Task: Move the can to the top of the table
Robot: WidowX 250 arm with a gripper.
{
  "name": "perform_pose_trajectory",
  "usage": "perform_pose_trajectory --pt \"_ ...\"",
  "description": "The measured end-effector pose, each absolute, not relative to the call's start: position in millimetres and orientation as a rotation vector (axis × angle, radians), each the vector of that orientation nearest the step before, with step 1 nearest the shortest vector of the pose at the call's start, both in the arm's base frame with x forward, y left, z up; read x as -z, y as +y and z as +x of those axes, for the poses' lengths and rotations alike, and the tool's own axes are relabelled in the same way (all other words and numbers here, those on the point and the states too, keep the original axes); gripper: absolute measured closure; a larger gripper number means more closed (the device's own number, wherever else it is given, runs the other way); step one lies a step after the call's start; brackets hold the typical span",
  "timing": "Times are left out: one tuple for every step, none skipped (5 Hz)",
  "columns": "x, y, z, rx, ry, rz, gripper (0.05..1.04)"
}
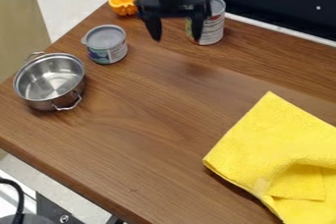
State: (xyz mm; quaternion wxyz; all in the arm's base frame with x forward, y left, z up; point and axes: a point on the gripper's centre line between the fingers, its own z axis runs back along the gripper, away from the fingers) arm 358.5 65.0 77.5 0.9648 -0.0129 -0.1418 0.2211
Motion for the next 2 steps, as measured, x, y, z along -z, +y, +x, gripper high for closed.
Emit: perform_pose_trajectory --pt "-93 85 377 -0.535 -0.331 -0.027 0.087" --pt "-100 96 393 -0.617 -0.331 -0.024 0.087"
